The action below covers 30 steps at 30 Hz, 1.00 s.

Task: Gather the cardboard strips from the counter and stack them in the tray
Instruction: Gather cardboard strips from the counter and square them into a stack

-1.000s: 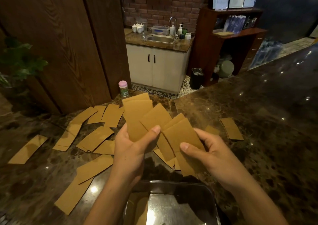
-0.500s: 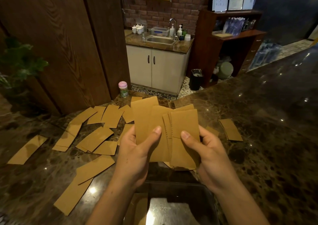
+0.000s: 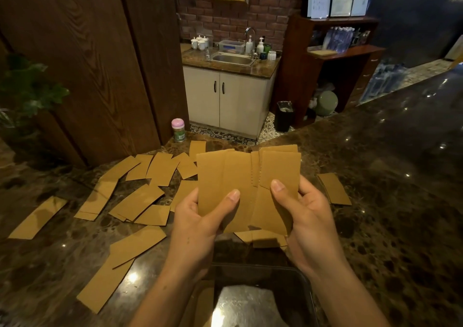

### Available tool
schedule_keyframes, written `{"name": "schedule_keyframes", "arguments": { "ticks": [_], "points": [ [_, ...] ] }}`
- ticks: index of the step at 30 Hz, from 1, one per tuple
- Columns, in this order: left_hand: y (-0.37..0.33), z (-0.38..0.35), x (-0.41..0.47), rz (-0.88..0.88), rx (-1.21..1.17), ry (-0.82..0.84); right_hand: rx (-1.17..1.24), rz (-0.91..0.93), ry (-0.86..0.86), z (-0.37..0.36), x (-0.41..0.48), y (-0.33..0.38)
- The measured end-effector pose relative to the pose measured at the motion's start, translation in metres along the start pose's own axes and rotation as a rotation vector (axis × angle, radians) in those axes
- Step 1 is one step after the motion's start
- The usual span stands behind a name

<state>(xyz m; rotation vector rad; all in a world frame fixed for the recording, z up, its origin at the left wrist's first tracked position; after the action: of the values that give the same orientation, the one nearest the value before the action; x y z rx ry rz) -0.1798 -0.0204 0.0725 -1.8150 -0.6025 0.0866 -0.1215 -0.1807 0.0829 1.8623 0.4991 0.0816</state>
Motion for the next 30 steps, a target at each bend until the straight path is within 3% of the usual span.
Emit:
{"name": "schedule_keyframes", "arguments": {
  "ticks": [6, 10, 12, 15, 18, 22, 26, 28, 30],
  "points": [
    [0.001, -0.002, 0.0, 0.175, -0.068, -0.025, -0.42, 0.488, 0.041, 0.001, -0.022, 0.04],
    [0.005, -0.002, -0.005, 0.387, -0.205, 0.013, -0.913, 0.795, 0.281, -0.009, -0.038, 0.051],
    [0.005, 0.0, -0.007, 0.422, -0.215, 0.078, -1.161, 0.866, 0.391, -0.01, -0.043, 0.045],
    [0.004, 0.007, -0.004, 0.37, -0.182, 0.114, -1.355, 0.844, 0.482, -0.005, -0.048, 0.036],
    [0.001, 0.006, -0.003, 0.289, -0.142, 0.121, -1.365, 0.721, 0.508, 0.003, -0.047, 0.036],
    [0.001, 0.005, -0.005, 0.234, -0.13, 0.032, -1.065, 0.325, 0.512, 0.018, -0.041, 0.047],
    [-0.001, 0.001, -0.007, 0.209, -0.097, 0.072, -0.574, 0.095, 0.278, 0.031, -0.019, 0.059],
    [-0.002, -0.003, -0.01, 0.214, -0.078, 0.129, -0.53, -0.01, 0.177, 0.03, -0.004, 0.058],
    [-0.002, -0.007, -0.012, 0.217, -0.072, 0.159, -0.553, -0.135, 0.201, 0.025, 0.005, 0.051]
  ]
}}
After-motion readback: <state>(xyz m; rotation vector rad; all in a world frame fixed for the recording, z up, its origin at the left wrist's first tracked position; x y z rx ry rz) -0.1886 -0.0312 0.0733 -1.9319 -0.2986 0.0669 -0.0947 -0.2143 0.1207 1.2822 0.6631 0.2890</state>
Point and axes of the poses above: each hand's wrist, its own x-axis towards the middle knuckle, its own z-axis out of the back of the hand, y = z × x, the point moved 6 cm from there along x, towards the middle knuckle, and after that the axes turned 15 degrees about -z, right-handed, at the moved point
